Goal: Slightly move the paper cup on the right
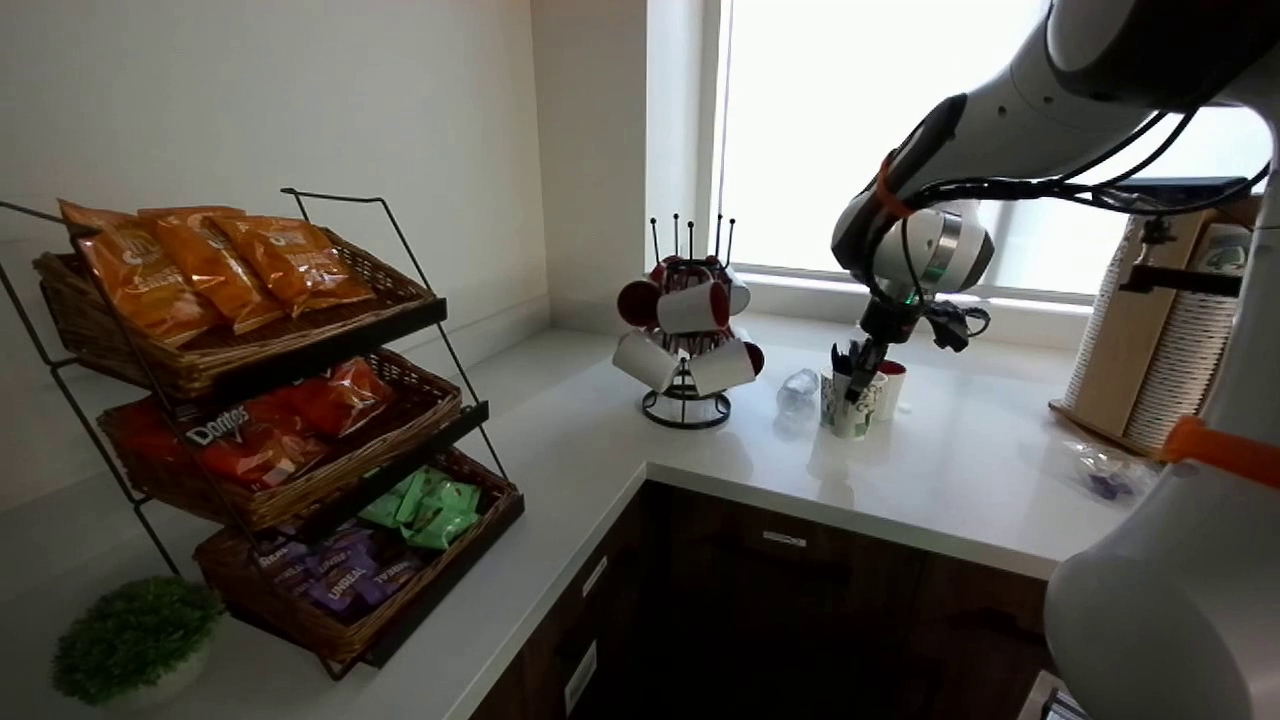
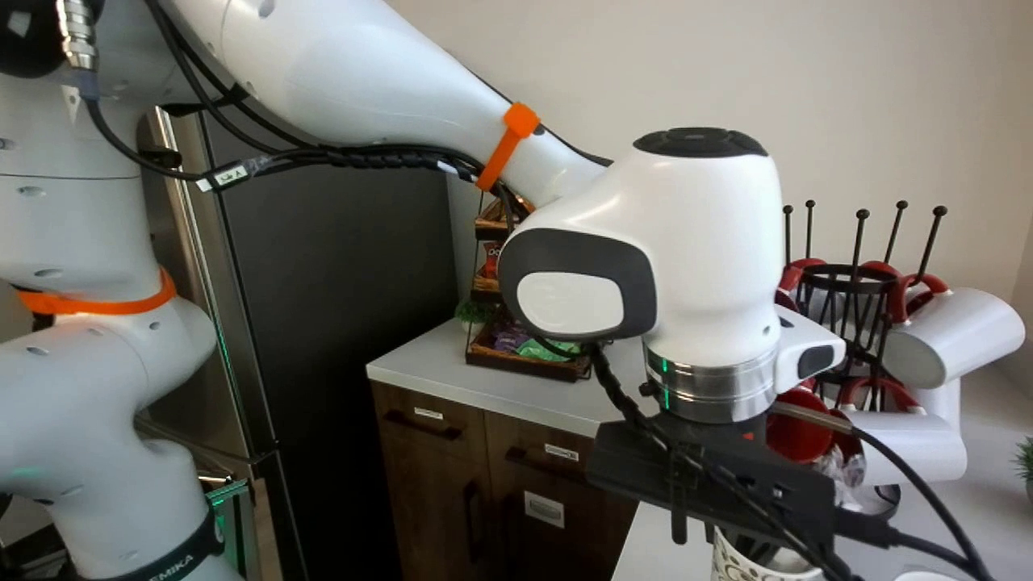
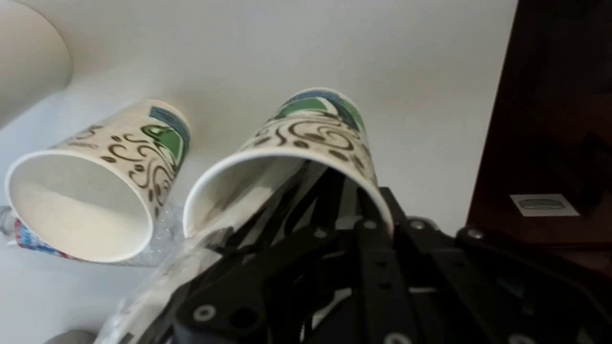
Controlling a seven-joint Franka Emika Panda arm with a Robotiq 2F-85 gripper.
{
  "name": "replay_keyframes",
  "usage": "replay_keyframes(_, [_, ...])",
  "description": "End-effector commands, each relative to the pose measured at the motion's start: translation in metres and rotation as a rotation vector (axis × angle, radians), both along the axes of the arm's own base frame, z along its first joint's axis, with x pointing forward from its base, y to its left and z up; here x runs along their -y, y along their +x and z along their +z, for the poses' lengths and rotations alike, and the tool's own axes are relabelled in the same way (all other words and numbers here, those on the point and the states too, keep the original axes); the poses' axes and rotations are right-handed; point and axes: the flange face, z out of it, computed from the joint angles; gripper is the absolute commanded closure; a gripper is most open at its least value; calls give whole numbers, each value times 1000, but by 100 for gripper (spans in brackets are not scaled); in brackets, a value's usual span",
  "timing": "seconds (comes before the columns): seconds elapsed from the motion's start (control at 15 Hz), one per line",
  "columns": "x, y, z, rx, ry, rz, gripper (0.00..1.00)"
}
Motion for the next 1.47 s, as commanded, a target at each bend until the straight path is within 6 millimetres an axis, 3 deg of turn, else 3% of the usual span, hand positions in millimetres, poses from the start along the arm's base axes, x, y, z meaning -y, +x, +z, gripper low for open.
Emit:
replay_keyframes(0.0, [-36,-18,-2,61,21,168,99])
replay_keyframes(0.33, [-63,-34,-20,86,0,373,99])
replay_keyframes(0.8, [-62,-52,-51,53,-71,452,99])
replay_keyframes(1.2, [-62,-56,-62,42,-137,470,99])
replay_keyframes(1.27, [-61,-55,-62,40,-148,471,71])
replay_keyframes(1.33, [-61,-54,-61,38,-156,476,71])
replay_keyframes(1.4, [-60,-53,-59,39,-168,483,64])
